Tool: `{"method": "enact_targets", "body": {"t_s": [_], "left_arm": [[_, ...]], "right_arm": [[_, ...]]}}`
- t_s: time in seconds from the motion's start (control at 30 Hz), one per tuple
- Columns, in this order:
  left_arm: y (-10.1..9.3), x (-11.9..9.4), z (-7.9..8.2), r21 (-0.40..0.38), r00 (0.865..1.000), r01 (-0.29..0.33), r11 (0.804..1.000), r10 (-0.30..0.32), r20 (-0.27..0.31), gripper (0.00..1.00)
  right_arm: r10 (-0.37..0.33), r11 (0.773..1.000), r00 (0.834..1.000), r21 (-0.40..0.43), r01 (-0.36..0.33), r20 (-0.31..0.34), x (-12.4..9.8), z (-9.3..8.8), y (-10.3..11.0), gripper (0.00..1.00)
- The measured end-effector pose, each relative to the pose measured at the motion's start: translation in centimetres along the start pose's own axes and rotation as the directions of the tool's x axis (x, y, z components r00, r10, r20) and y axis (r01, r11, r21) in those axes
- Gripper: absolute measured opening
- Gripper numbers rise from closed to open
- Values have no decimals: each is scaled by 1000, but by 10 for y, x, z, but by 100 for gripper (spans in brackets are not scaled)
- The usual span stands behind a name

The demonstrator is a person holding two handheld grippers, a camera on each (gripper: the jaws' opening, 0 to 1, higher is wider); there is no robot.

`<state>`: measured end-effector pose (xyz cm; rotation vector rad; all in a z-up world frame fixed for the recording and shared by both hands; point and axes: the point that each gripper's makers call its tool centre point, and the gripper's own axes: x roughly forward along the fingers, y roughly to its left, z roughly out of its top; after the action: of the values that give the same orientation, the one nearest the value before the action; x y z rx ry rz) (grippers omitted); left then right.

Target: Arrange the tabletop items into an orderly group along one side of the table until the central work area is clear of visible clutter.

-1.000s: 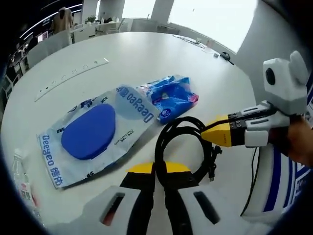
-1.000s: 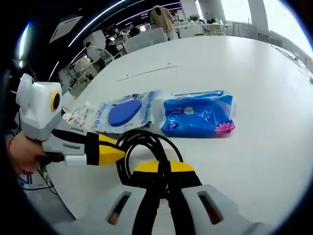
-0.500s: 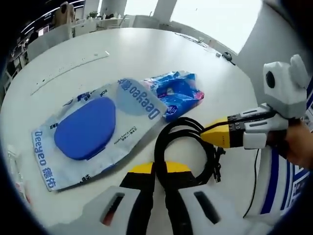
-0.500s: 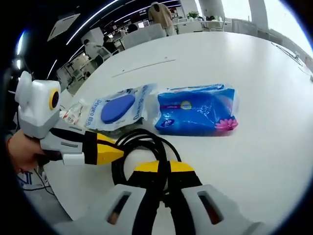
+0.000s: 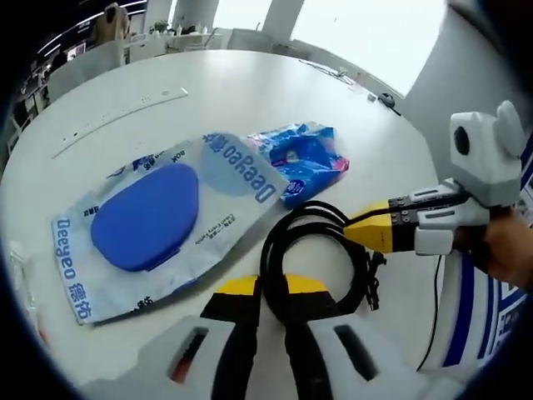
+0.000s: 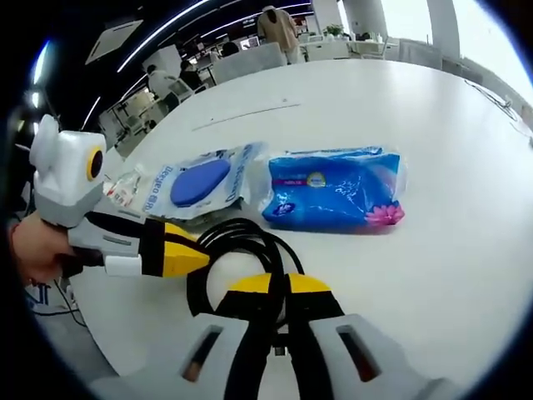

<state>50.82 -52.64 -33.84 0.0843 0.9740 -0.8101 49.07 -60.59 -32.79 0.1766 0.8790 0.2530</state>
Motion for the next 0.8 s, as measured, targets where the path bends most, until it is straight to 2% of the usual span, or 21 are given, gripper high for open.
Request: {"method": "enact_targets", "body": {"t_s": [0.37, 0.6, 0.8], "left_arm": [[0, -2, 0, 11, 1000, -1, 1000, 1, 18, 13], [-1, -6, -2, 22, 1000, 10, 1000, -10, 23, 23], [0, -11, -1, 31, 1000, 10, 999, -11, 29, 27]], "right_arm": [[-17, 1000, 1000, -17, 17, -1, -2, -1, -5, 9], [-18, 1000, 1000, -21, 18, 4, -4, -1, -4, 14], [-10, 1000, 1000, -26, 10, 7, -5, 1, -1, 18]]}}
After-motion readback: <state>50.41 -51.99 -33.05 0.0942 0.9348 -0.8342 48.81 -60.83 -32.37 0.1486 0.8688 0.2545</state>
